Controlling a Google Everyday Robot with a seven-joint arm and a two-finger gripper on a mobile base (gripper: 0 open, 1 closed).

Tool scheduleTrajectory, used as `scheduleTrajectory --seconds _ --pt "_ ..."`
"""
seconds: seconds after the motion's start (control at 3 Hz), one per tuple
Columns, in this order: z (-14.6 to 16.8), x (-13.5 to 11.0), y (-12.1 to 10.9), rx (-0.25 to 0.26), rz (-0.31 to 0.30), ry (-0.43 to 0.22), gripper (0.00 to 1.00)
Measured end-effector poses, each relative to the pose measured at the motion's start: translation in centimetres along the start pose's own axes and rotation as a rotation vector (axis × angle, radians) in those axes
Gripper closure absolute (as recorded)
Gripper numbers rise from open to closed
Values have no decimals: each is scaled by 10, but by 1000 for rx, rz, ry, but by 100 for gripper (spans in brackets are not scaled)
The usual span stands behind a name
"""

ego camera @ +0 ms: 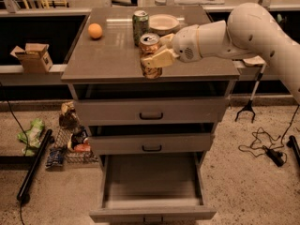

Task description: Place orange can into bottom drawer

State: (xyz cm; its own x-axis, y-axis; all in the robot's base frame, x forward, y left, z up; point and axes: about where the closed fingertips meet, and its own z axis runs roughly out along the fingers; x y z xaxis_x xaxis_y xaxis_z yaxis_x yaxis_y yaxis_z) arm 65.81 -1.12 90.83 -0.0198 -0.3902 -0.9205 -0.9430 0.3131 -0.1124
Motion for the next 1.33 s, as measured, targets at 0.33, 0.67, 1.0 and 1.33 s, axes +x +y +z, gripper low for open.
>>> scheduleTrajectory --seconds 0.33,0.67,1.0,1.33 --pt "5 23 19 -30 16 16 100" --pt "2 58 50 -32 38 33 100" --pt "1 102 80 -16 82 32 100" --pt "17 157 113 -27 143 22 100"
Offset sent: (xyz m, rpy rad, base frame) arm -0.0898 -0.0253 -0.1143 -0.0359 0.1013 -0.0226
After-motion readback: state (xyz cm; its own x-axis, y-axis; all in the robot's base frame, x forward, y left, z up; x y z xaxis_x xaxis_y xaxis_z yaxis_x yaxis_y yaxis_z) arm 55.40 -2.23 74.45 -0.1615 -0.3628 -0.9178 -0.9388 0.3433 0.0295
